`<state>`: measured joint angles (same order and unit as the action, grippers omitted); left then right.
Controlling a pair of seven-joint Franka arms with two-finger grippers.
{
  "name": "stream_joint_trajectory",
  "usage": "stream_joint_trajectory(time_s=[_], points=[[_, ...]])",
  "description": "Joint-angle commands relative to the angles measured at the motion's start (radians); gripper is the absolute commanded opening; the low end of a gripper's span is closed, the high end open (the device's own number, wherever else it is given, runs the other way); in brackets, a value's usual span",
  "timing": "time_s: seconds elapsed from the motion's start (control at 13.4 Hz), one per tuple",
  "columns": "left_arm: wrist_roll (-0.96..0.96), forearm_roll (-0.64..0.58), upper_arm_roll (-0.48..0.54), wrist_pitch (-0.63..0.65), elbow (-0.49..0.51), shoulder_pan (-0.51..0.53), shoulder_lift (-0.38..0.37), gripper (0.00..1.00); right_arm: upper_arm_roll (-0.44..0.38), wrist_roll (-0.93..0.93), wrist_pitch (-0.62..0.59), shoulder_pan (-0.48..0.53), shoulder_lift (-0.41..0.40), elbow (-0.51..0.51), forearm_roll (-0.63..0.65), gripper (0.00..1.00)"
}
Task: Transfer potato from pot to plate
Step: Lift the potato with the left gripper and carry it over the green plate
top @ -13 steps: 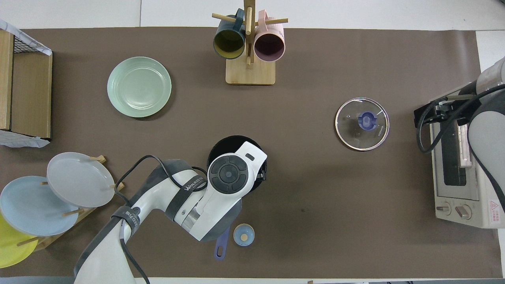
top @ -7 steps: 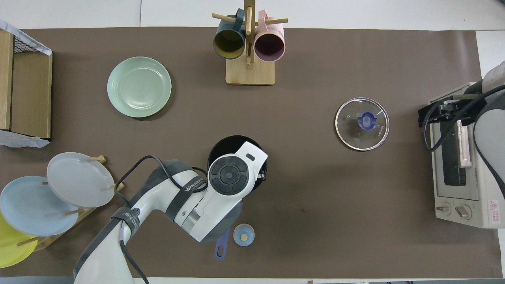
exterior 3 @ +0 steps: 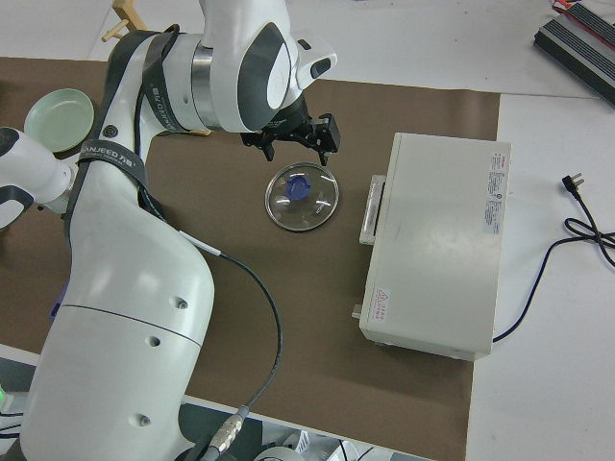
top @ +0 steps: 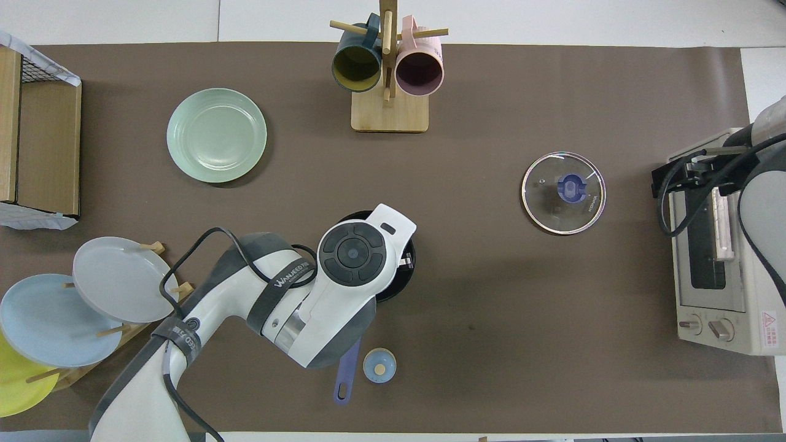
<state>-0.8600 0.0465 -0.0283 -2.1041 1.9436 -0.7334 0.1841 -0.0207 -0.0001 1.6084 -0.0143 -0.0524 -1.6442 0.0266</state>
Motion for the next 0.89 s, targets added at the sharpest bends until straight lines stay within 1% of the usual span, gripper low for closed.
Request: stream_joint_trajectory(time_s=[0.0,0.07,0.15,0.3,0.37,0.6,0.74,0.82], points=[[0.044,0.013,0.001,0.194,-0.159,0.083,-0.032,0.00,0.005,0.020,0.008,0.008,0.019,-0.019,0.001,1.00],[0.077,0.013,0.001,0.246,-0.226,0.122,-0.031,0.00,0.005,0.020,0.010,0.010,0.019,-0.019,0.001,1.00],[0.129,0.021,0.001,0.309,-0.303,0.188,-0.025,0.00,0.005,0.020,0.011,0.016,0.019,-0.019,0.001,1.00],[0.266,0.065,0.002,0.366,-0.401,0.309,-0.012,0.00,0.002,0.017,0.010,0.030,0.020,-0.014,-0.004,1.00],[0.348,0.067,0.002,0.371,-0.423,0.381,0.000,0.00,0.005,0.020,0.011,0.028,0.022,-0.011,-0.004,1.00],[0.643,0.075,0.001,0.307,-0.428,0.567,0.047,0.00,0.005,0.020,0.016,0.028,0.022,-0.006,-0.005,1.00],[0.770,0.067,0.004,0.230,-0.445,0.621,0.127,0.00,0.005,0.020,0.013,0.027,0.023,-0.008,-0.005,1.00],[0.815,0.066,0.004,0.198,-0.469,0.635,0.173,0.00,0.007,0.020,0.013,0.025,0.023,-0.008,-0.005,1.00]])
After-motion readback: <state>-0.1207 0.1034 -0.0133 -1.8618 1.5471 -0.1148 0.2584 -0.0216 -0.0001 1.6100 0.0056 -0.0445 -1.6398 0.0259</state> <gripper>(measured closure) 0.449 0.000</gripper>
